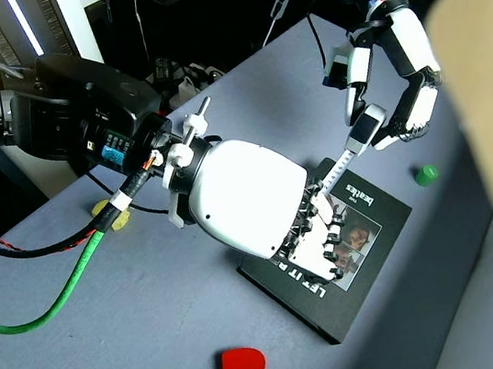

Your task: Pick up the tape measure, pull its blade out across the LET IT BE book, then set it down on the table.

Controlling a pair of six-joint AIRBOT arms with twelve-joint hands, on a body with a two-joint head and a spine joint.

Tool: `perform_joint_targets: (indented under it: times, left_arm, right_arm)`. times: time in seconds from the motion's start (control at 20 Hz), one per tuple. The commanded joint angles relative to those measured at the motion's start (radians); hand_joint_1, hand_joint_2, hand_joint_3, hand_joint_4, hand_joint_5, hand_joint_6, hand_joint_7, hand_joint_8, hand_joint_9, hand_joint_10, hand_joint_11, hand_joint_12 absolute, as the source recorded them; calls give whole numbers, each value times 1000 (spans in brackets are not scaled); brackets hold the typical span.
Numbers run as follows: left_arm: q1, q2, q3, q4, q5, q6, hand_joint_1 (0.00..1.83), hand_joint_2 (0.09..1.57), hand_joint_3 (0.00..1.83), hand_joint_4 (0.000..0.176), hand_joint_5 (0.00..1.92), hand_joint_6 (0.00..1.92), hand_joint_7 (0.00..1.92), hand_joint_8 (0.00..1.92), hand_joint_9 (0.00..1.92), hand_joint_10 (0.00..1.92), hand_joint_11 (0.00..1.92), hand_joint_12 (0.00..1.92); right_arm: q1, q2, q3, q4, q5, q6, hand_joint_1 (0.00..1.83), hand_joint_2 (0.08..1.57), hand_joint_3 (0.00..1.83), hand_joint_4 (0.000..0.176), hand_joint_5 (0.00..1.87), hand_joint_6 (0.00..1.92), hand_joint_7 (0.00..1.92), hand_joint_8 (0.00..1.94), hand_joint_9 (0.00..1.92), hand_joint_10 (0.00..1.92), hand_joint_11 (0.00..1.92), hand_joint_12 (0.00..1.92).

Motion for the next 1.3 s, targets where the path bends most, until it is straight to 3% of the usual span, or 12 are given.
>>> perform_joint_targets:
  times: [0.0, 0.7, 0.75, 0.8, 0.85, 0.9, 1.05, 1.1, 1.25]
  left_arm:
    - [-8, 5, -1, -4, -121, -11, 1383, 1072, 0, 0, 974, 959, 1231, 481, 942, 1120, 727, 1017]
    - [-9, 6, -3, -4, -122, -11, 1382, 1073, 0, 0, 971, 961, 1223, 491, 943, 1121, 719, 1018]
    - [-9, 6, -3, -4, -123, -11, 1382, 1073, 0, 0, 971, 961, 1224, 493, 943, 1121, 719, 1018]
    - [-8, 6, -4, -4, -123, -11, 1382, 1073, 0, 0, 970, 962, 1223, 495, 943, 1123, 727, 1024]
    - [-8, 6, -4, -4, -123, -11, 1382, 1073, 0, 0, 970, 962, 1223, 495, 943, 1123, 727, 1024]
    - [-7, 6, -4, -4, -123, -11, 1382, 1073, 0, 0, 970, 962, 1222, 496, 942, 1123, 734, 1027]
    - [-7, 6, -3, -4, -123, -11, 1382, 1073, 0, 0, 967, 965, 1216, 497, 951, 1121, 731, 1024]
    - [-7, 6, -3, -4, -123, -11, 1382, 1073, 0, 0, 967, 966, 1215, 497, 951, 1121, 730, 1023]
    - [-7, 6, -4, -4, -123, -17, 1382, 1073, 0, 0, 964, 964, 1216, 501, 952, 1122, 732, 1022]
  right_arm:
    - [7, 2, 0, -70, 48, 0, 1056, 1180, 0, 0, 748, 13, 796, 12, 708, 145, 279, 1226]
    - [8, 3, 0, -72, 53, -1, 1056, 1182, 1, 0, 751, 8, 813, 13, 737, 144, 296, 1227]
    - [7, 3, -1, -72, 53, -1, 1170, 1180, 3, 0, 753, 974, 931, 894, 881, 303, 429, 1292]
    - [7, 3, -1, -72, 55, -1, 1199, 1166, 0, 0, 833, 1120, 948, 1152, 855, 889, 600, 1428]
    - [8, 3, -1, -72, 55, -1, 1199, 1166, 0, 0, 833, 1120, 948, 1152, 855, 889, 600, 1428]
    - [9, 3, -1, -72, 55, -1, 1193, 1173, 2, 0, 835, 1134, 918, 1206, 820, 1023, 636, 1471]
    - [11, 4, -1, -75, 56, -1, 1195, 1184, 1, 0, 787, 1186, 927, 1211, 777, 1076, 628, 1499]
    - [11, 5, -1, -76, 56, 0, 1343, 1188, 1, 0, 769, 1167, 904, 1183, 733, 1462, 622, 1504]
    - [11, 12, -1, -80, 56, 4, 1349, 1190, 1, 0, 763, 1169, 900, 1183, 731, 1482, 615, 1506]
